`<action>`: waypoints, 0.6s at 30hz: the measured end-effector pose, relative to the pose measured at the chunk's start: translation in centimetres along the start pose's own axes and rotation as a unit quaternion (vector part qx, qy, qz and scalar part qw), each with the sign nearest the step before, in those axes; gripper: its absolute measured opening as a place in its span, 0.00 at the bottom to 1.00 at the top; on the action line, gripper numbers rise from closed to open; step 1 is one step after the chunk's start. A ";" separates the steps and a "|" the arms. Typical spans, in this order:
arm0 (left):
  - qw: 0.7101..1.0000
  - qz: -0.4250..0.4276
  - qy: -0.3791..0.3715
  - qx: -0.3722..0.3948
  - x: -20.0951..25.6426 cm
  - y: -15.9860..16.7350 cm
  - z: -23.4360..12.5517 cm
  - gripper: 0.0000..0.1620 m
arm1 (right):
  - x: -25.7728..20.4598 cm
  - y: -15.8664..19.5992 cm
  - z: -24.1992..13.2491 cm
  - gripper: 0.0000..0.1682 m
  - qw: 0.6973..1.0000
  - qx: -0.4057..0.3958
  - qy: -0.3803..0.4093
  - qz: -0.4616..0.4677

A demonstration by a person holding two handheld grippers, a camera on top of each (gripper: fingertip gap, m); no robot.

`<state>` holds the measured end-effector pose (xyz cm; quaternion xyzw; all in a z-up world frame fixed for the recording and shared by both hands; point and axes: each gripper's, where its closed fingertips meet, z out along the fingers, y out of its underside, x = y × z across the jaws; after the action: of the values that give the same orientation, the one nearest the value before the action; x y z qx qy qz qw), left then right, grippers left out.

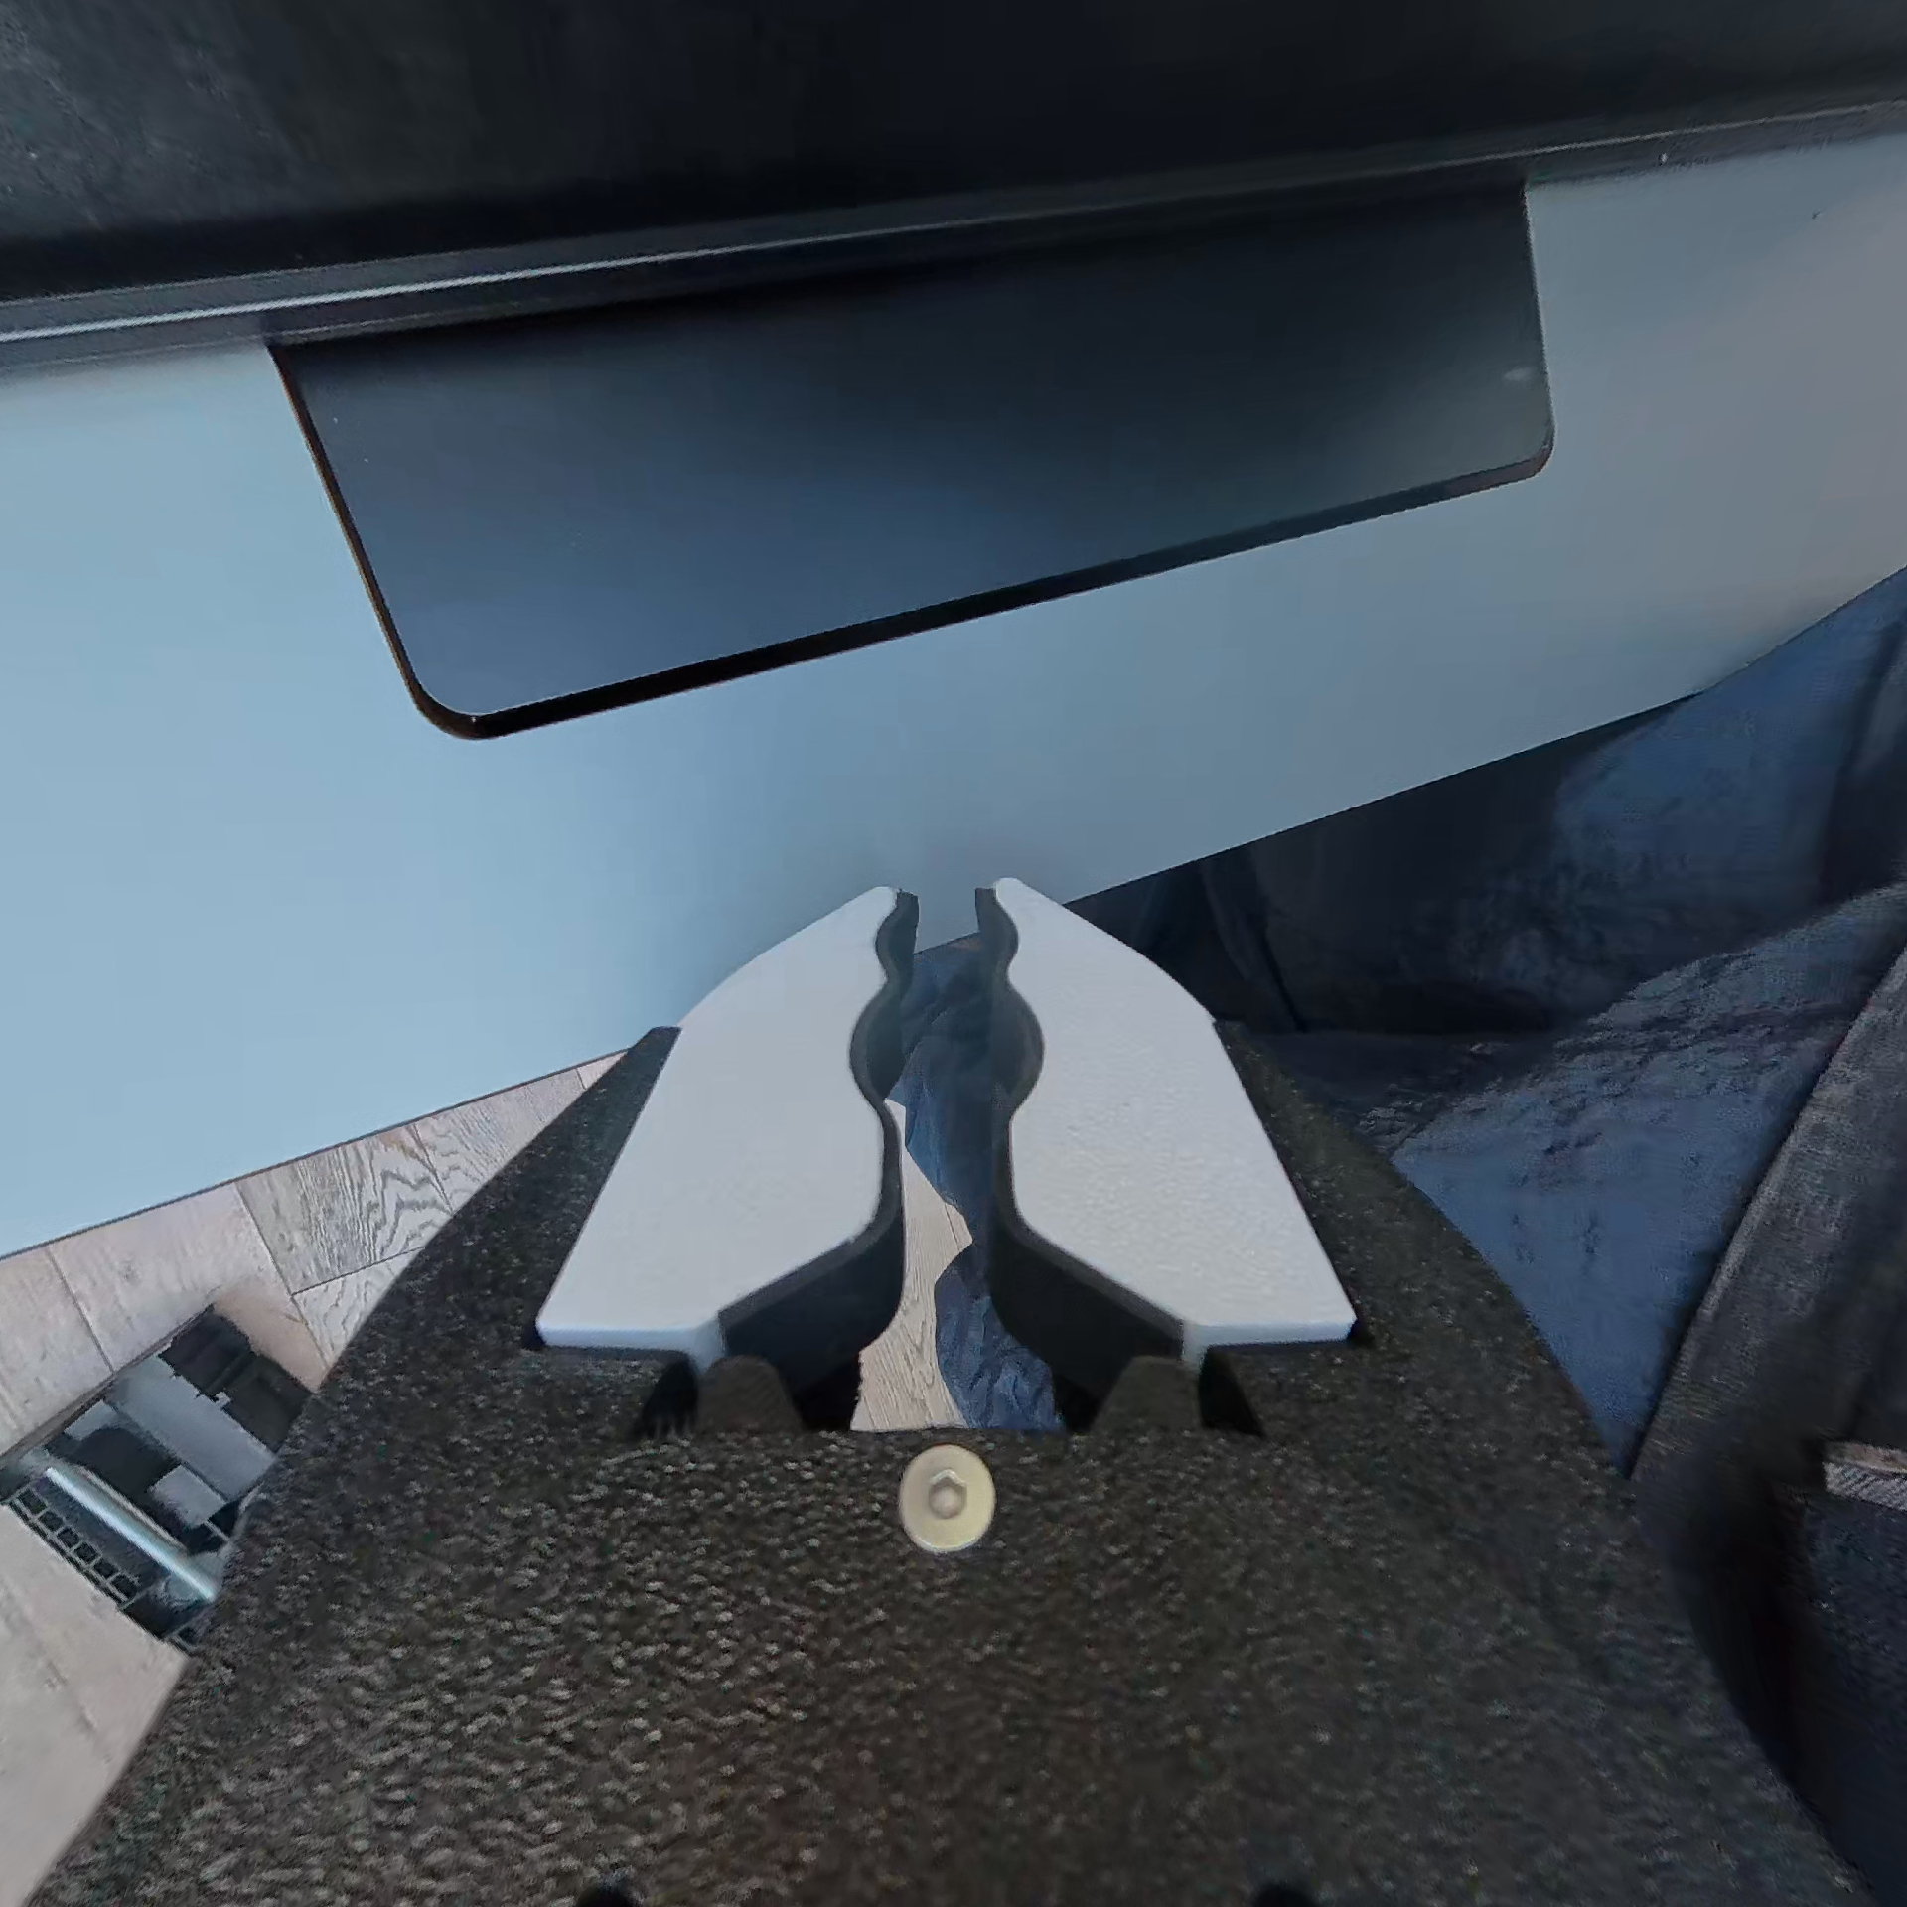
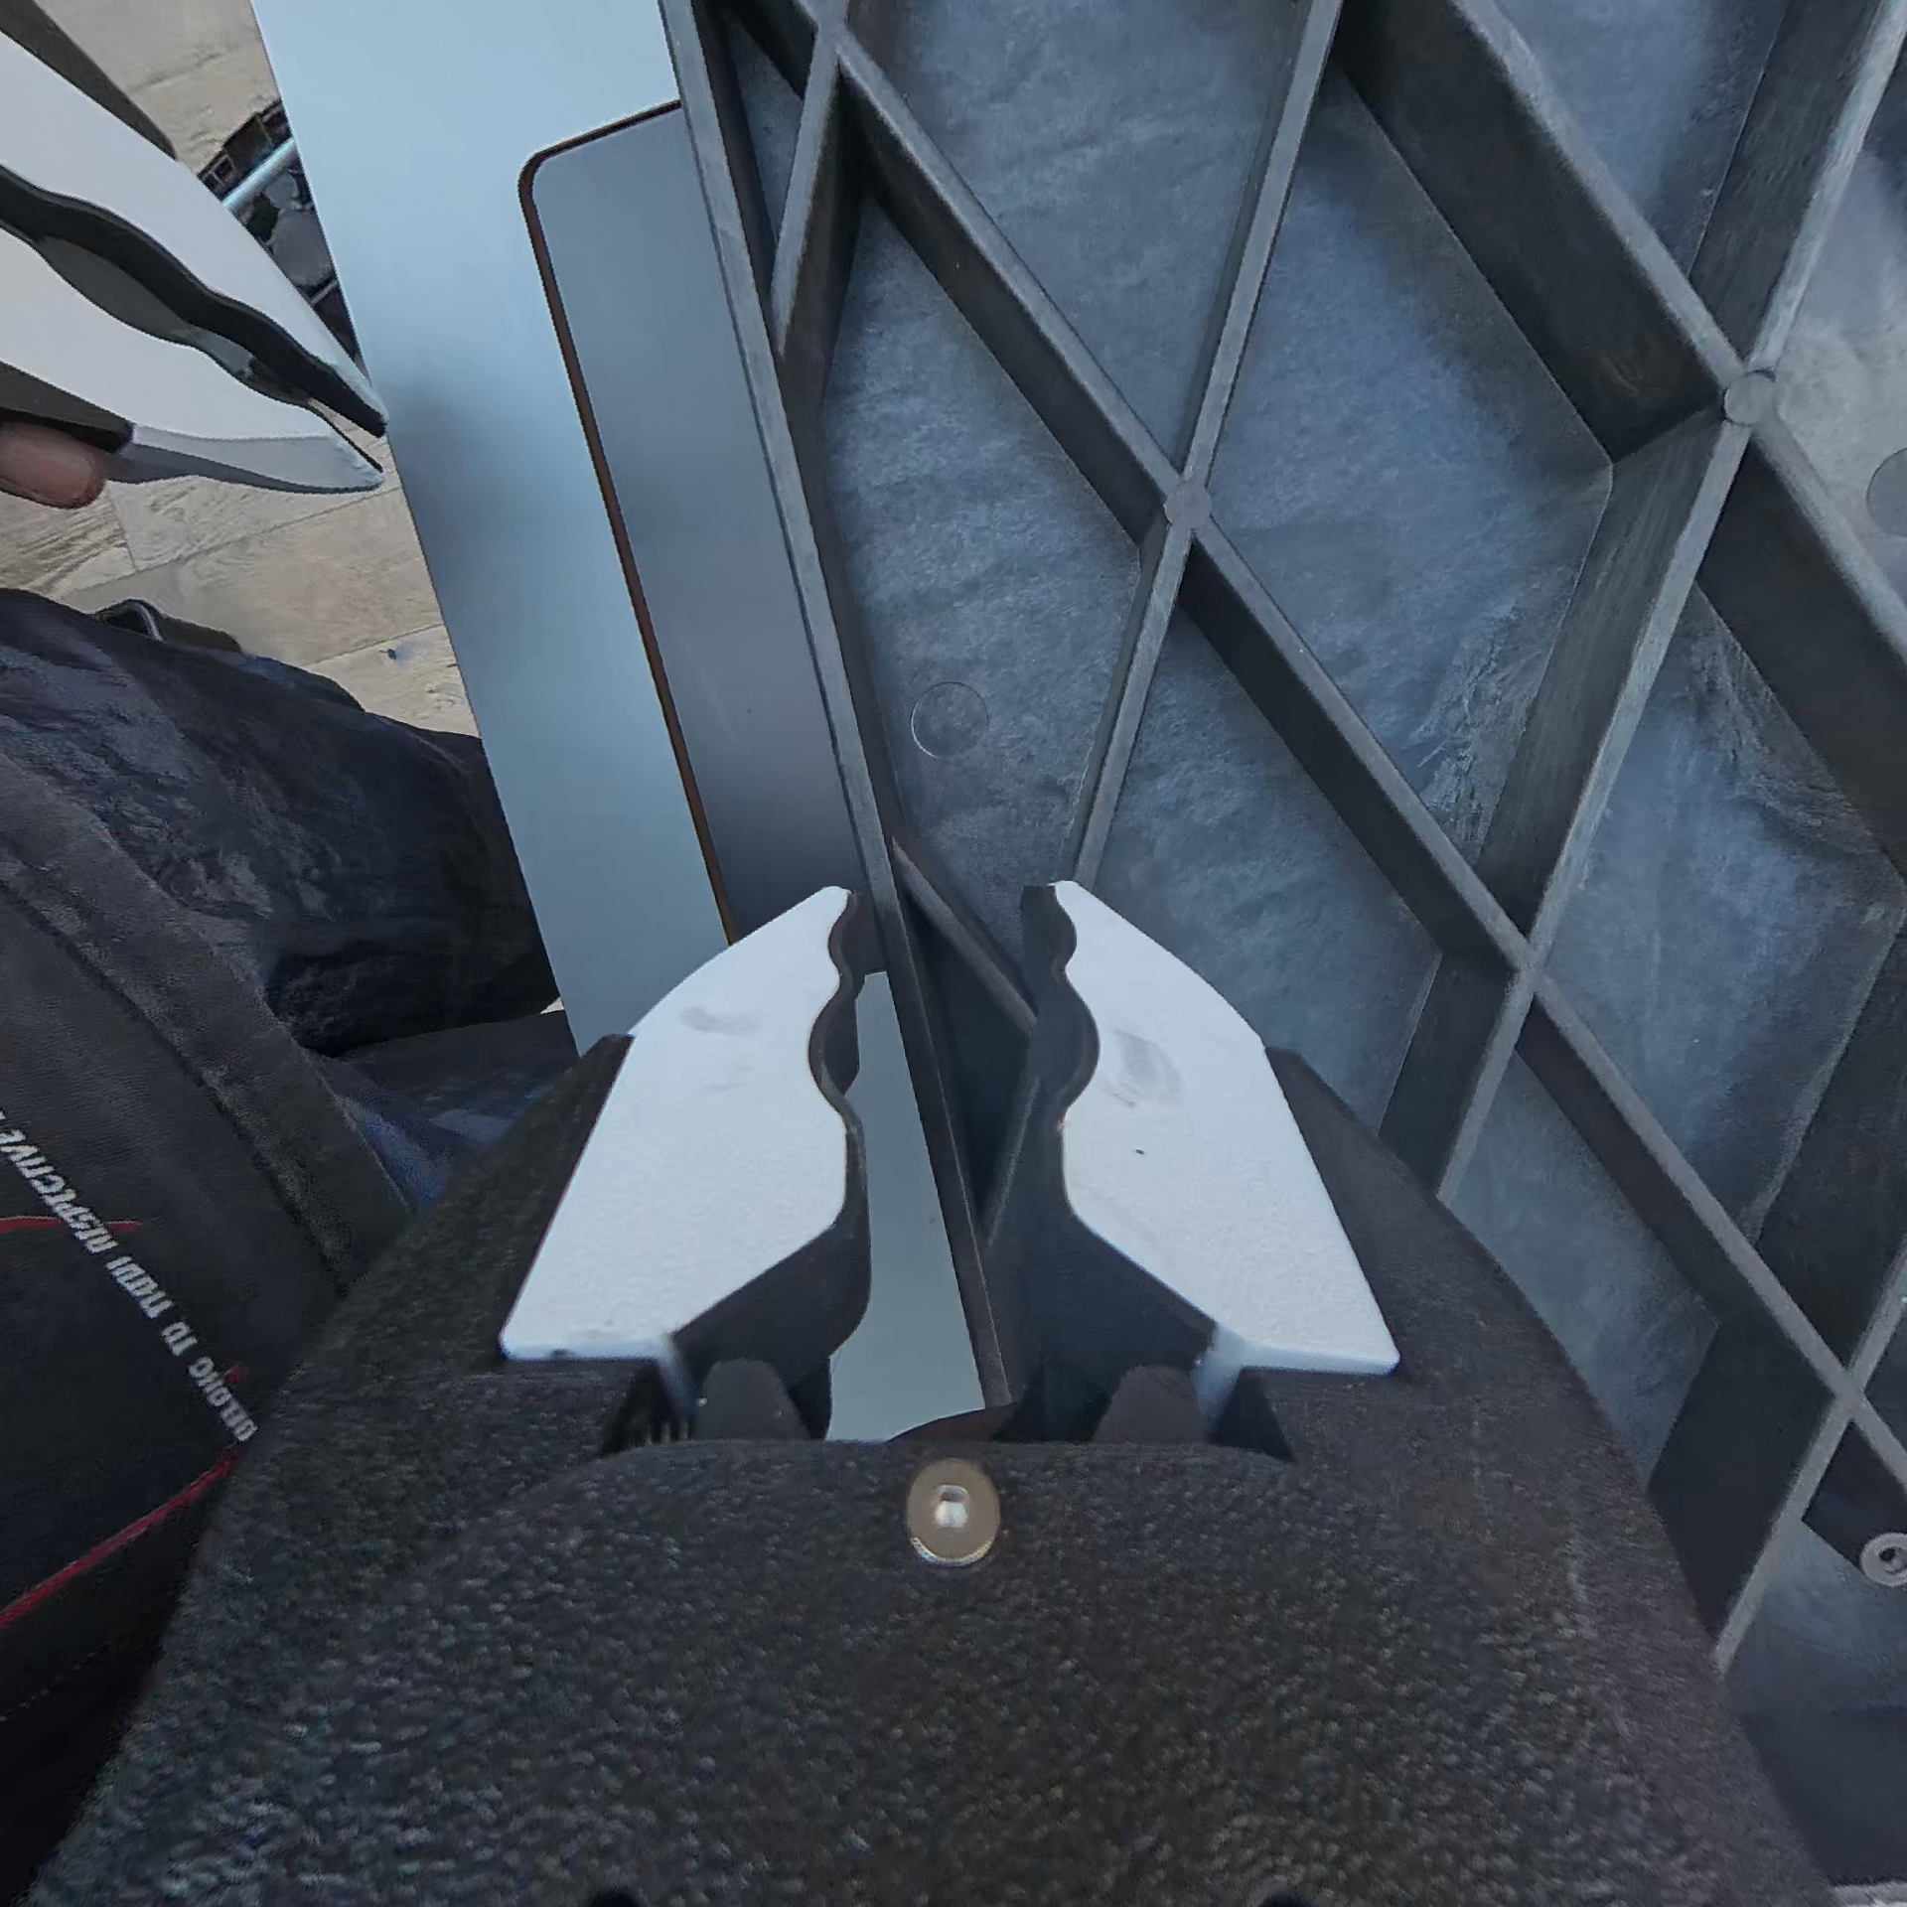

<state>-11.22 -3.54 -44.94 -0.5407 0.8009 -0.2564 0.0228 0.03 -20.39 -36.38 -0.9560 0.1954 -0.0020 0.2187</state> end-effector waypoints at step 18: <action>0.981 -0.128 -0.108 0.097 -17.5 0.8 -5.9 0.12 | 1.4 -6.5 1.2 0.18 0.999 0.008 0.044 -0.001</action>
<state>-6.53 14.33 -44.40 -0.6585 0.6893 -0.2735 0.1282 3.88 -15.02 -34.88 -0.9535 0.2033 -0.0456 0.2176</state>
